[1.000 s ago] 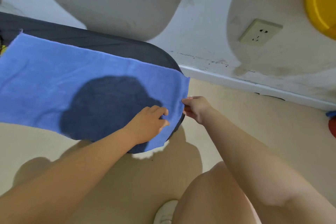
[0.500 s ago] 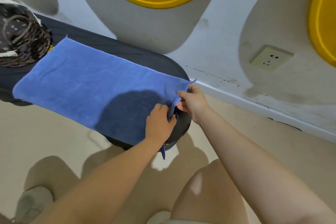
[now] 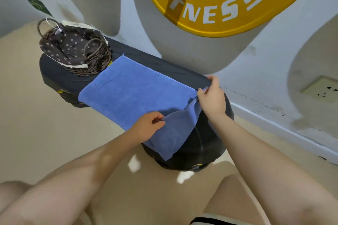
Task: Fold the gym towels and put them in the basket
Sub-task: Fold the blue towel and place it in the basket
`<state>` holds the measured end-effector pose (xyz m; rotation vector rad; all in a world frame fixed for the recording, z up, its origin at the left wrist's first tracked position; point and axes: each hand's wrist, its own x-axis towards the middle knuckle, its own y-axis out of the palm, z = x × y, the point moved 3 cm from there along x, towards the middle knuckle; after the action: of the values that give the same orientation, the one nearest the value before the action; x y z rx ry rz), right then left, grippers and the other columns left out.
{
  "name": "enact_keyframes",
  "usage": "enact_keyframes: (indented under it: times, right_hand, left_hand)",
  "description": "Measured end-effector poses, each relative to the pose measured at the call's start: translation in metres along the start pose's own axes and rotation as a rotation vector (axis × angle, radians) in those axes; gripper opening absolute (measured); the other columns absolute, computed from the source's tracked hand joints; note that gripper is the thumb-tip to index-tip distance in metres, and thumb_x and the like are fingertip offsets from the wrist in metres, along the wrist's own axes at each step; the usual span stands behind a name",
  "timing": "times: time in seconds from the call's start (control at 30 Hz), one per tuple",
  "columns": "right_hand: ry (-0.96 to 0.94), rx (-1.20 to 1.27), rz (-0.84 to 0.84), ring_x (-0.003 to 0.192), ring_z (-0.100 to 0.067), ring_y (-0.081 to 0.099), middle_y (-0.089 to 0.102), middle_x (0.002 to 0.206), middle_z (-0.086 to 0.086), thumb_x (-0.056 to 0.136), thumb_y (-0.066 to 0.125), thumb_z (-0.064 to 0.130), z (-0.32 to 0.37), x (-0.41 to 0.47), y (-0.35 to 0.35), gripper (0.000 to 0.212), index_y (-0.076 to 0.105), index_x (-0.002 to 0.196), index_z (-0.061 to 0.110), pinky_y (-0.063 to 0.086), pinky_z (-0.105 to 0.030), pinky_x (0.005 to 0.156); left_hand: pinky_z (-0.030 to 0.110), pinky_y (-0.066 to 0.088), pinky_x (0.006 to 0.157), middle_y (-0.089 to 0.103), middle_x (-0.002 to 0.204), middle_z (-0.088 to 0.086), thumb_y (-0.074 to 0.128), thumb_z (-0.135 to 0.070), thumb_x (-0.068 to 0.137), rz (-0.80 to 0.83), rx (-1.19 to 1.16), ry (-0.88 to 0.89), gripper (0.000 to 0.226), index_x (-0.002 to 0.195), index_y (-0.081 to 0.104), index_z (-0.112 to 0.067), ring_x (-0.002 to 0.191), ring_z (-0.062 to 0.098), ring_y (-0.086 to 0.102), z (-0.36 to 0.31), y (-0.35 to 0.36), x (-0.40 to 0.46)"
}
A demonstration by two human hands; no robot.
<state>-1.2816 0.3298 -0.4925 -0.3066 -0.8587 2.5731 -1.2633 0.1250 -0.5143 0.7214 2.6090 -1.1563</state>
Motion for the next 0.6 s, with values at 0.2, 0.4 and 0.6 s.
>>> enact_keyframes:
  times: [0.2,0.4,0.6]
  right_hand:
    - [-0.304,-0.464,0.205,0.086,-0.031,0.06,0.066,0.091,-0.012,0.091,0.039,0.012,0.064,0.028,0.055,0.023,0.059,0.101,0.008,0.045,-0.033,0.064]
    - [-0.441,-0.668,0.284,0.089,-0.035,0.059,0.065,0.097,-0.014,0.09,0.04,0.01,0.119,0.073,0.146,0.028,0.058,0.111,0.011,0.039,-0.032,0.063]
    - [-0.687,-0.746,0.265,0.109,-0.032,0.046,0.051,0.119,-0.012,0.093,0.049,0.017,0.166,0.115,0.233,0.023,0.065,0.109,0.01,0.033,-0.031,0.074]
  left_hand:
    - [0.012,0.035,0.066,0.057,0.082,-0.008,0.051,-0.016,0.093,-0.105,-0.028,0.007,0.01,0.092,0.061,-0.015,0.08,0.011,0.05,0.036,-0.068,0.018]
    - [0.022,0.04,0.073,0.06,0.085,-0.004,0.054,-0.018,0.092,-0.291,-0.137,-0.037,0.006,0.09,0.06,-0.019,0.082,0.014,0.054,0.107,-0.136,0.042]
    - [0.01,0.037,0.067,0.061,0.087,-0.006,0.059,-0.016,0.088,-0.418,-0.149,-0.068,0.011,0.095,0.066,-0.01,0.084,0.01,0.054,0.185,-0.181,0.066]
